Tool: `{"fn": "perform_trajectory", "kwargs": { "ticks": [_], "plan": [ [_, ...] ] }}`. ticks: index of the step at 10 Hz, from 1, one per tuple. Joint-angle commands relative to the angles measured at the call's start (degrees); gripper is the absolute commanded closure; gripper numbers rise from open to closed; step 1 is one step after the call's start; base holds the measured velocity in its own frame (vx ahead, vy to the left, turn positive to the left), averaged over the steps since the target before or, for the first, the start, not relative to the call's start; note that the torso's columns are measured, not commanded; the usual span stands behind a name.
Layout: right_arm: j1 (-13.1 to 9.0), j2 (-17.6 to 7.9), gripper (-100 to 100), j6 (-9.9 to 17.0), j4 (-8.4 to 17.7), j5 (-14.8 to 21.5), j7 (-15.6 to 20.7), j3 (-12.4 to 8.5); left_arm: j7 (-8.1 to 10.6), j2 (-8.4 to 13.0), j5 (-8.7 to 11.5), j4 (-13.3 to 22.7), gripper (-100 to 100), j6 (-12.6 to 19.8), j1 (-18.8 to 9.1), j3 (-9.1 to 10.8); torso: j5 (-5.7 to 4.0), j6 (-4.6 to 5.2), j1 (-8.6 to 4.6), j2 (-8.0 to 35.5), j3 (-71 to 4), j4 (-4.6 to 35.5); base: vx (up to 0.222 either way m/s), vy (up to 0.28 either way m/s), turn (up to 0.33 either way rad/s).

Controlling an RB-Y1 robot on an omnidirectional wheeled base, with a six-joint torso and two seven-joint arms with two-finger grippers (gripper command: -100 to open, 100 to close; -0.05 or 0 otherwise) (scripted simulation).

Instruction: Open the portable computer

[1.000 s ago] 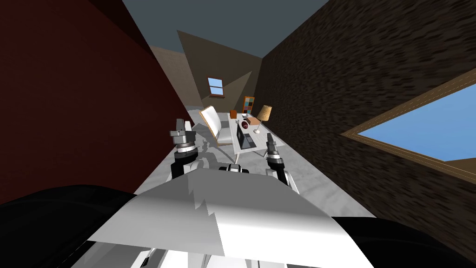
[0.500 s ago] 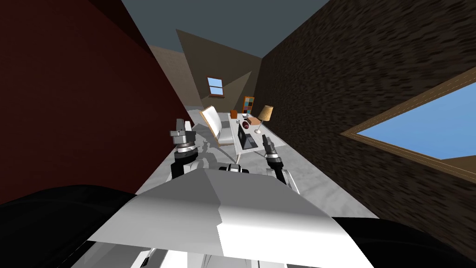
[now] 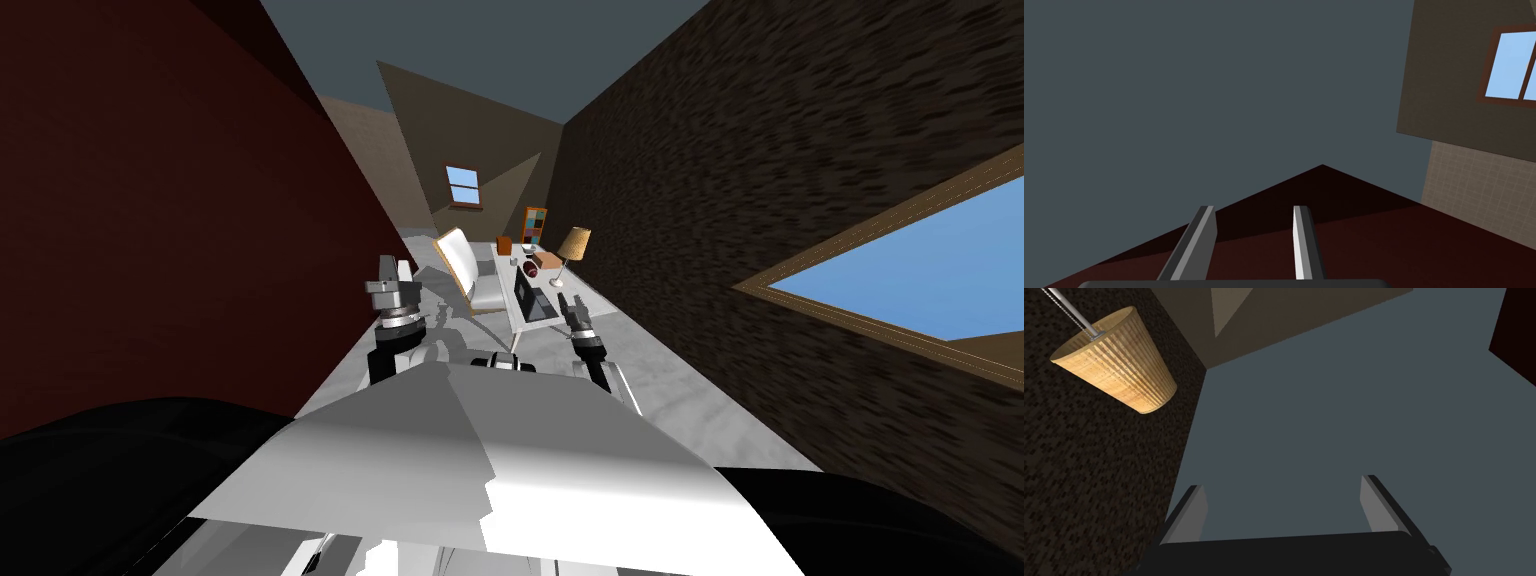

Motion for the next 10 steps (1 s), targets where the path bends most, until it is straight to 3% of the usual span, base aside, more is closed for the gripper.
{"fn": "perform_trajectory", "kwargs": {
  "ticks": [1, 6, 10],
  "plan": [
    [-0.5, -0.4, -100, 0.2, 1.1, 3.0, 3.6, -0.4, 0.0, 0.0, 0.0, 0.0, 0, 0.0, 0.0, 0.0, -0.01, 0.0, -0.06, 0.0, 0.0, 0.0, 0.004, 0.054, -0.006],
    [-2.3, -1.7, -100, 0.6, 4.6, 10.2, 11.1, -0.9, 0.0, 0.0, 0.0, 0.0, 0, 0.0, 0.0, 0.0, -0.02, 0.0, -0.05, 0.0, 0.0, 0.0, 0.004, 0.059, -0.003],
    [-3.4, -2.7, -100, 0.8, 6.7, 13.7, 15.5, -1.1, 0.0, 0.0, 0.0, 0.0, 0, 0.0, 0.0, 0.0, 0.0, 0.0, 0.01, 0.0, 0.0, 0.0, 0.002, 0.053, 0.004]
  ]
}}
